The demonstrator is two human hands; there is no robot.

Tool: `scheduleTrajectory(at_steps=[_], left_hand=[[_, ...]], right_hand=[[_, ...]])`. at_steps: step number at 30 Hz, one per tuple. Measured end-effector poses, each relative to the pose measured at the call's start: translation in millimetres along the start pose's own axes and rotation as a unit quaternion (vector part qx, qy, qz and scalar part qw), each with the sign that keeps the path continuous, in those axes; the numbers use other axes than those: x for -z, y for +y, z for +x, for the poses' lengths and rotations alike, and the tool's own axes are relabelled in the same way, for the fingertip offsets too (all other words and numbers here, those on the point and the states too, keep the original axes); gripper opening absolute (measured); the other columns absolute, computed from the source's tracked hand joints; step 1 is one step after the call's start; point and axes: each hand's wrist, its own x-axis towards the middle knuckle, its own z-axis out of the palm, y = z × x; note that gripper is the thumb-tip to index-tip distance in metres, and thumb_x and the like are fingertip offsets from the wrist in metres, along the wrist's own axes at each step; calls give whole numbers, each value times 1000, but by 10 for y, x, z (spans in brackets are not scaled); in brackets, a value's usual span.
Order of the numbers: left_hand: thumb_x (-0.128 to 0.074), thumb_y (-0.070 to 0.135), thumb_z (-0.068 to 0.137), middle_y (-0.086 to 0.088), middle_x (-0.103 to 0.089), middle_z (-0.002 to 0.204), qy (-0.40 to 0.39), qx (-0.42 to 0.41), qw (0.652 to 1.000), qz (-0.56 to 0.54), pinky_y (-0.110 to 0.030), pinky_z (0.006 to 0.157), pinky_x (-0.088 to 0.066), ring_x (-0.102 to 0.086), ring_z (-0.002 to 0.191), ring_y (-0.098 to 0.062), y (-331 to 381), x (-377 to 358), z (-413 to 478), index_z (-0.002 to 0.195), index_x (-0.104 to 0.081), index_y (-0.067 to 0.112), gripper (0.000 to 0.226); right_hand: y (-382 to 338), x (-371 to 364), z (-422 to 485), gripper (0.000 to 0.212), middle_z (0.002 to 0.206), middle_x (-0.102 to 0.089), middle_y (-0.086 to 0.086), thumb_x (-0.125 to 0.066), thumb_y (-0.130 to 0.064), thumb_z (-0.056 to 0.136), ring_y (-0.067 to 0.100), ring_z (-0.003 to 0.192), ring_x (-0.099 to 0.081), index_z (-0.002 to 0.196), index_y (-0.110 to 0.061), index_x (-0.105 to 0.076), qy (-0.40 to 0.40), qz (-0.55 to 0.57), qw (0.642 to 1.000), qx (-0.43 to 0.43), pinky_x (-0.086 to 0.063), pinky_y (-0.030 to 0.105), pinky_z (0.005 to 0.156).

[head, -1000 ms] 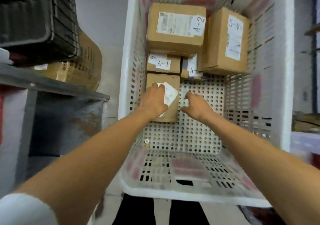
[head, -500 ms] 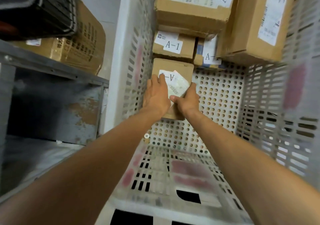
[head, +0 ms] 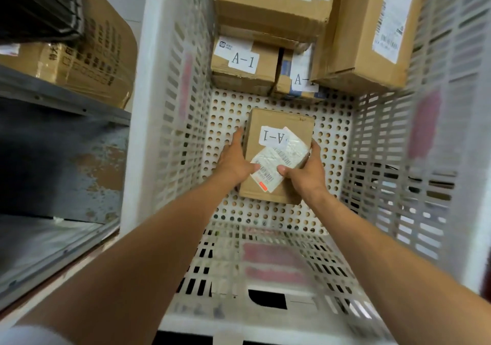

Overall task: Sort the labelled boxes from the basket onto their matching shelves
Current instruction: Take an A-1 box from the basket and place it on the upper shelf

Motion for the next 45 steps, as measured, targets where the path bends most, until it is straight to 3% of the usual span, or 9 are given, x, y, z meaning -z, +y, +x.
scheduleTrajectory(at_steps=[6, 12, 21, 25, 28, 32, 36, 41, 45], left_hand=[[-76, 2, 77, 4, -38, 150, -66, -8, 986, -154, -41, 99, -48, -48, 127, -20, -55, -32, 74, 150, -3, 46, 112], [-76, 0, 75, 2, -45, 146, -46, -18, 987, -150, -48, 97, -50, -52, 123, -21, -30, -48, -36, 149, -5, 47, 113], [-77, 0, 75, -1, -49, 141, -20, -64, 990, -128, -42, 95, -52, -52, 124, -21, 402, 216, -695, 150, -8, 45, 111], [-75, -1, 76, 1, -48, 139, 6, -123, 985, -124, -18, 73, -50, -50, 114, -12, 845, 555, -1173, 152, -9, 39, 108], [-76, -1, 75, -3, -50, 139, 27, -168, 978, -125, -29, 87, -50, -53, 118, -17, 1231, 849, -1559, 152, -9, 37, 109], [-76, 1, 74, 4, -49, 135, 72, -232, 963, -114, -31, 98, -45, -52, 118, -16, 1777, 1254, -2095, 152, -9, 34, 108], [-72, -5, 76, 8, -46, 129, 113, -305, 937, -125, -7, 72, -46, -49, 111, -10, 2291, 1593, -2613, 152, -14, 32, 102], [-73, -6, 73, 4, -56, 125, 147, -378, 904, -134, -27, 77, -56, -58, 109, -15, 2744, 1912, -3116, 149, -19, 41, 105], [-74, -7, 72, -1, -52, 136, 153, -419, 883, -149, -40, 85, -58, -55, 116, -17, 2891, 2063, -3480, 149, -18, 41, 107]], right_hand=[[59, 38, 157, 107, 122, -62, -8, -77, 10, 63, 14, 112, -61, 146, -31, -23, -71, 72, 995, -11, -51, 47, 96], [-17, 106, 25, 96, 109, -62, -11, -75, 17, 65, 2, 96, -61, 142, -19, -32, -95, 128, 987, 3, -56, 17, 67], [-502, 544, -562, 90, 111, -63, -8, -77, 17, 64, 13, 105, -62, 136, -20, -37, -91, 138, 985, 49, -56, 18, 67], [-1036, 839, -935, 97, 116, -61, -6, -78, 17, 62, 14, 109, -59, 139, -22, -34, -85, 146, 981, 96, -56, 25, 78], [-1498, 1079, -1243, 90, 118, -62, -4, -80, 14, 61, 18, 113, -60, 132, -23, -39, -74, 149, 976, 138, -55, 36, 87], [-2164, 1444, -1657, 91, 116, -61, -8, -79, 11, 64, 15, 109, -59, 136, -23, -35, -68, 147, 965, 206, -56, 26, 77], [-2748, 1791, -2009, 98, 116, -62, -9, -77, 14, 64, 11, 107, -61, 142, -24, -32, -63, 144, 944, 290, -57, 24, 72], [-3260, 2074, -2456, 99, 115, -60, -10, -74, 18, 64, 9, 105, -60, 143, -24, -32, -36, 165, 913, 371, -53, 12, 61], [-3456, 2216, -2787, 98, 117, -63, -6, -76, 18, 63, 16, 111, -62, 141, -25, -34, -10, 172, 896, 410, -58, 23, 71]])
